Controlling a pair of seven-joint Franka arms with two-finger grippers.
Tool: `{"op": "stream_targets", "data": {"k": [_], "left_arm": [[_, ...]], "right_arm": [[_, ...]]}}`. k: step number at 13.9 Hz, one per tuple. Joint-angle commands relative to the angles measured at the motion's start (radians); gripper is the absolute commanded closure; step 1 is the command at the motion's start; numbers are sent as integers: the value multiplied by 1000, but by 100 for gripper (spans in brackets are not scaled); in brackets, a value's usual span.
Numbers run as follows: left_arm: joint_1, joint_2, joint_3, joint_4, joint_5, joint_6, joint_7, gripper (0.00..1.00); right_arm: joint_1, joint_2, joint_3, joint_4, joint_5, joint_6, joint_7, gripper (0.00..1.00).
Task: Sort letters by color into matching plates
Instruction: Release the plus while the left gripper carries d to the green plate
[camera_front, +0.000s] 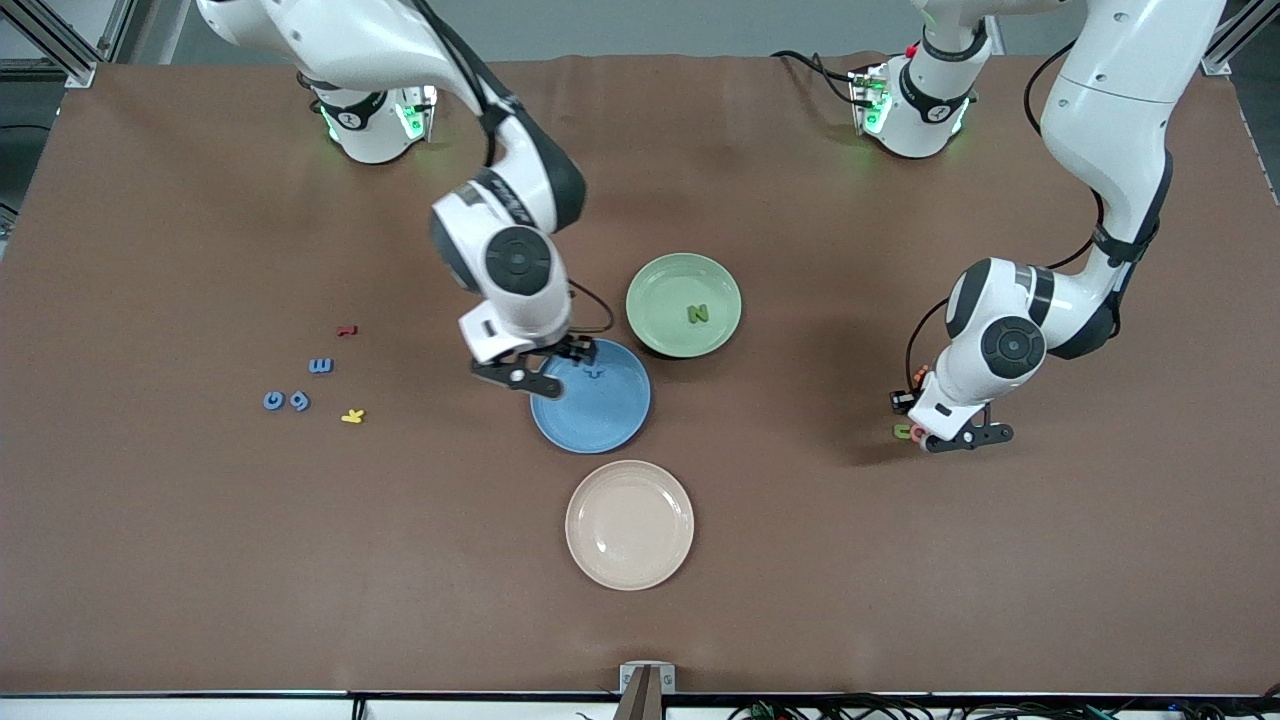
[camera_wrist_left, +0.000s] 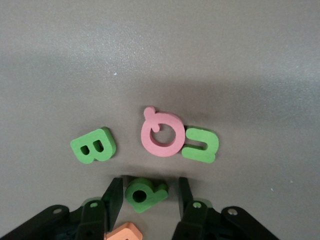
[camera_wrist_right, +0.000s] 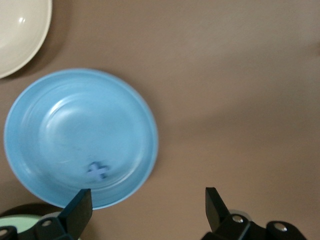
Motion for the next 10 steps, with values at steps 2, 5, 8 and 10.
{"op": "stream_targets", "data": {"k": [2, 5, 8, 10], "left_arm": [[10, 7, -5, -3, 15, 10, 10, 76], [8, 0, -5, -2, 14, 8, 10, 98], [5, -23, -25, 8, 3, -2, 7, 100], [5, -49, -58, 12, 0, -10, -8, 100]], "right_arm": [[-166, -118, 16, -73, -1, -88, -221, 0], [-319, -163, 16, -127, 1, -98, -477, 0], [-466, -162, 16, -150, 1, -85, -692, 0], [-554, -152, 15, -153, 1, -70, -797, 0]]}}
